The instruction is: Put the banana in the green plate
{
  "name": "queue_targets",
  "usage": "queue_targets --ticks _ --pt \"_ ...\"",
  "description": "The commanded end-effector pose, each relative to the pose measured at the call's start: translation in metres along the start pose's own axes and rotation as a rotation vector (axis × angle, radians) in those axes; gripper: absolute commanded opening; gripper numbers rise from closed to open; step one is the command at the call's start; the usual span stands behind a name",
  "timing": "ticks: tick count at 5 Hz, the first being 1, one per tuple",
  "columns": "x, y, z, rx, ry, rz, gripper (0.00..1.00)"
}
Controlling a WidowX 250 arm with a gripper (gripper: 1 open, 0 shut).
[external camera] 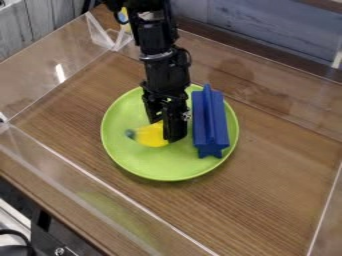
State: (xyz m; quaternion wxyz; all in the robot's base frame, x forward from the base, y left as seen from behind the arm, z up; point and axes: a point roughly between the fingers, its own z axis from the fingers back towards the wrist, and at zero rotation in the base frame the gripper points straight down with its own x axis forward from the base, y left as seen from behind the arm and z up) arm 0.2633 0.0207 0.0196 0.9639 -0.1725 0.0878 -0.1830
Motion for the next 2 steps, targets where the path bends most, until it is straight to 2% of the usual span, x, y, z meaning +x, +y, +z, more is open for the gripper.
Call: queue_targets --ticks 1,2 --pt "-0.0150 -0.0001 -0.0117 -0.018 0.046 0.023 0.00" --pt "-0.0159 0.0009 -0.0113 -0.017 0.044 0.030 0.00"
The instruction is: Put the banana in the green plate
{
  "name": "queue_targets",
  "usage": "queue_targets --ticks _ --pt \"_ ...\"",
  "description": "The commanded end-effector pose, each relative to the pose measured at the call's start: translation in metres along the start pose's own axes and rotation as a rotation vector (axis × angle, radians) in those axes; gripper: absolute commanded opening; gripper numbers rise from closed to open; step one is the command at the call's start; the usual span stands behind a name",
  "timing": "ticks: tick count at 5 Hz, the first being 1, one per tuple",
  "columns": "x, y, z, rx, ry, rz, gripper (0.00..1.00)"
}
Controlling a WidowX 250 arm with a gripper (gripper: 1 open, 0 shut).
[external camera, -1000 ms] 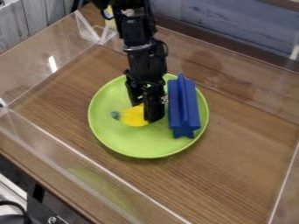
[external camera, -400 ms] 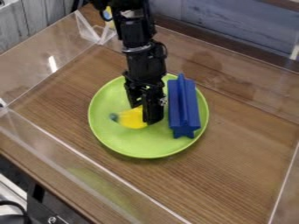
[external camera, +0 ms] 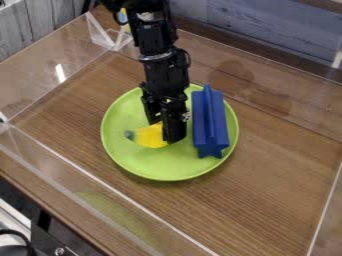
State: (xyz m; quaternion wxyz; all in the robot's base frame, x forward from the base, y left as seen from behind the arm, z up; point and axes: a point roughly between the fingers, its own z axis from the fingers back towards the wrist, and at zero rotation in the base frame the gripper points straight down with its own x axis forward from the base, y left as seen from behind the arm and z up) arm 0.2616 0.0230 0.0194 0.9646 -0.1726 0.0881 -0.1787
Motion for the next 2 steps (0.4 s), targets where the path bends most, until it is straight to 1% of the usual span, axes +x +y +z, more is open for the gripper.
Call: queue_targets --ticks 1,2 --pt "-0.0141 0.0004 -0.0109 -0.015 0.042 0.029 0.00" --pt "-0.0146 0.0013 -0.0102 -0.013 0.040 0.035 0.00"
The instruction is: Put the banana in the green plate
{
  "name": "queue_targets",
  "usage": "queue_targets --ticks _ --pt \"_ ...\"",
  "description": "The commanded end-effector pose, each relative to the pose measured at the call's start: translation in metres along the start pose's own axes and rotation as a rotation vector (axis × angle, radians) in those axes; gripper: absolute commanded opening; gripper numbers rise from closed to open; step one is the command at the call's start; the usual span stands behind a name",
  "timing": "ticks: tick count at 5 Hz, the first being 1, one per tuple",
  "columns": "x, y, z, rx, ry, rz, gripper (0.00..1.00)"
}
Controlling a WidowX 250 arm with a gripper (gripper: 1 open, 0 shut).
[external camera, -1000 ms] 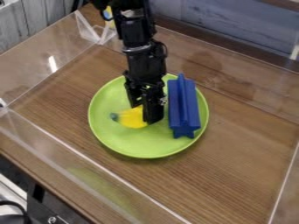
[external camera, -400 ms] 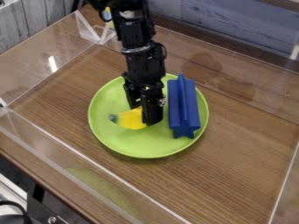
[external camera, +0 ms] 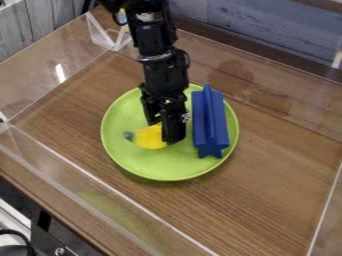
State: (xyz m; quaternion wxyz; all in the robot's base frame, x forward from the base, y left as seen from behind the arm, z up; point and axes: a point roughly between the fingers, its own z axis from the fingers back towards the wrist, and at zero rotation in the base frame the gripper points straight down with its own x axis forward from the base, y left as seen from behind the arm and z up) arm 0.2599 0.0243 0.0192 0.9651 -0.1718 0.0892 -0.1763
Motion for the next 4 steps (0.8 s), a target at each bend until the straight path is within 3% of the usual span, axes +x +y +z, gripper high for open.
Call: queue_targets --ticks 1,4 --pt "-0.0127 0.0013 -0.0087 -0.011 0.035 0.036 0.00" --pt "-0.0126 0.0034 -0.0046 -0.001 0.021 0.053 0.00"
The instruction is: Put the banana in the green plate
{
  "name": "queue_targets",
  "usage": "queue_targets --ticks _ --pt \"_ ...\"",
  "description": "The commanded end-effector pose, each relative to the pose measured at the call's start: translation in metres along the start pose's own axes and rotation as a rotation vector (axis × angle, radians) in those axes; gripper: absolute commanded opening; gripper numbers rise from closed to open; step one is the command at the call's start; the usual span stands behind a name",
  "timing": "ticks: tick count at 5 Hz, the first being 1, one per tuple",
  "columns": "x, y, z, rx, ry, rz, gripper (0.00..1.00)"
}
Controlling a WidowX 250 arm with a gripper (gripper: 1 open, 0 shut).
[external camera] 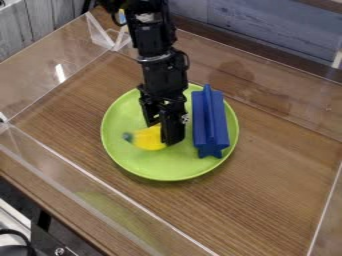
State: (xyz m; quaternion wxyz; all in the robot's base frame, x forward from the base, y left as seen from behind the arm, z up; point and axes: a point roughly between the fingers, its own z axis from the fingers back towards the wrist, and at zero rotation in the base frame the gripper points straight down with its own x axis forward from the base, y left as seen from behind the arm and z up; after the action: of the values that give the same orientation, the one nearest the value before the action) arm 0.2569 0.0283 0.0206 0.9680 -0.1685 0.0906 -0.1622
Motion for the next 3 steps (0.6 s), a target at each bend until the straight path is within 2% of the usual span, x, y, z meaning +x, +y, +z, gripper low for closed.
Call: queue_targets --ticks 1,2,3 --pt "-0.0075 0.0021 -0.0047 -0.001 0.016 0.029 0.00" --pt "-0.0067 0.0026 -0.0029 0.003 0.009 0.034 0.00" --pt "-0.0072 0.0012 0.0043 0.009 -0.001 0.042 1.00"
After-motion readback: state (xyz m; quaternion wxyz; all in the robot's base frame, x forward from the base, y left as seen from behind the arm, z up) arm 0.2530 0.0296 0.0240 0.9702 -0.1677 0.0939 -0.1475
